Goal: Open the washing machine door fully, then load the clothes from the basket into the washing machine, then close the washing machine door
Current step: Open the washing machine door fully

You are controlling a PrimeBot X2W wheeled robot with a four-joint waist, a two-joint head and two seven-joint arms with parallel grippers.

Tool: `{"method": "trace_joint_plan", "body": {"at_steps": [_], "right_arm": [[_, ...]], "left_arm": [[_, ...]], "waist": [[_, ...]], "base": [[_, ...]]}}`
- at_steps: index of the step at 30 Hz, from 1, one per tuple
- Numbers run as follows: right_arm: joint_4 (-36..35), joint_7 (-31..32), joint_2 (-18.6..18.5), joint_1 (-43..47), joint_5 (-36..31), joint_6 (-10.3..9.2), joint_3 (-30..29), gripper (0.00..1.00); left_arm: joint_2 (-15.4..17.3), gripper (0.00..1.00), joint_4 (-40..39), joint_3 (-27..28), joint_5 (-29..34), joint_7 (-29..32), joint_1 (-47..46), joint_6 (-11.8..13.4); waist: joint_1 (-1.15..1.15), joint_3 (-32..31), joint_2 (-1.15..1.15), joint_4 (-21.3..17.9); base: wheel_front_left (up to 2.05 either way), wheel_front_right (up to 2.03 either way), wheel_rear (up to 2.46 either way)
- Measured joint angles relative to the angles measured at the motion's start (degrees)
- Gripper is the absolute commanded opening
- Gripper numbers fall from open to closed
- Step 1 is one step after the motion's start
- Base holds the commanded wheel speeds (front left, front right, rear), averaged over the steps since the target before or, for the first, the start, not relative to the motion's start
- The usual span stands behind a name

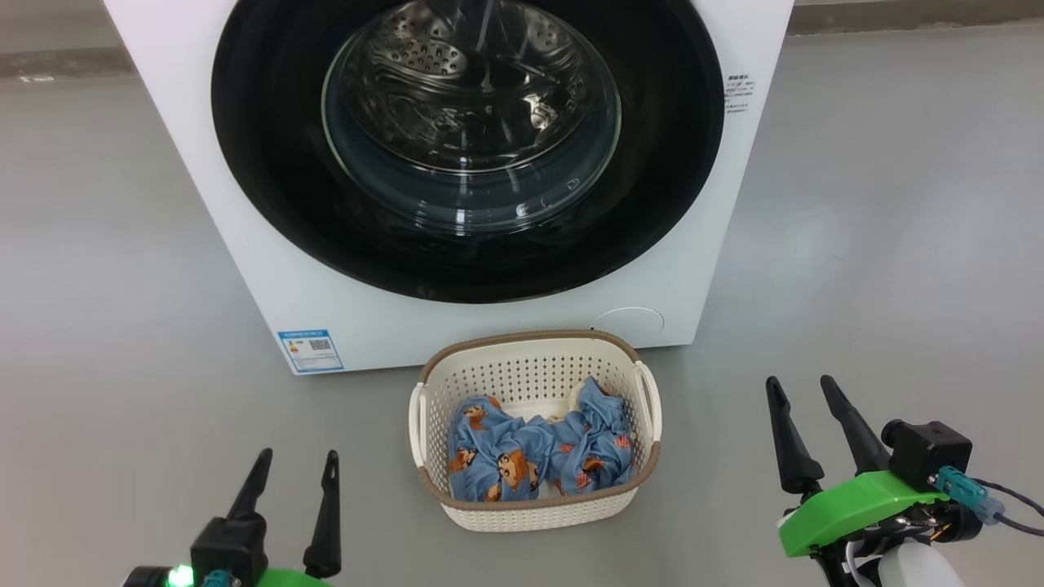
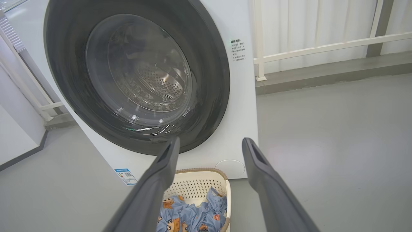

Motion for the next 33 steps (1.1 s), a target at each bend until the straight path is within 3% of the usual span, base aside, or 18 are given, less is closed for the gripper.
{"method": "trace_joint_plan", "body": {"at_steps": [24, 33], "right_arm": [[-0.1, 0.0, -0.1, -0.8, -0.1, 0.00, 0.1, 1.00], [0.0, 0.0, -0.3, -0.8, -0.1, 0.00, 0.3, 1.00]], "left_arm": [[-0.2, 1.00, -1.5, 0.6, -2.5, 0.0, -1.0, 0.2], [-0.3, 1.00, -1.5, 0.4, -2.5, 0.0, -1.0, 0.0]], "waist": [[-0.01, 1.1, 0.00, 0.4], [0.00, 0.9, 0.00, 0.5]], "base": [[1.06, 1.04, -2.10], [0.61, 0.61, -1.22]]}}
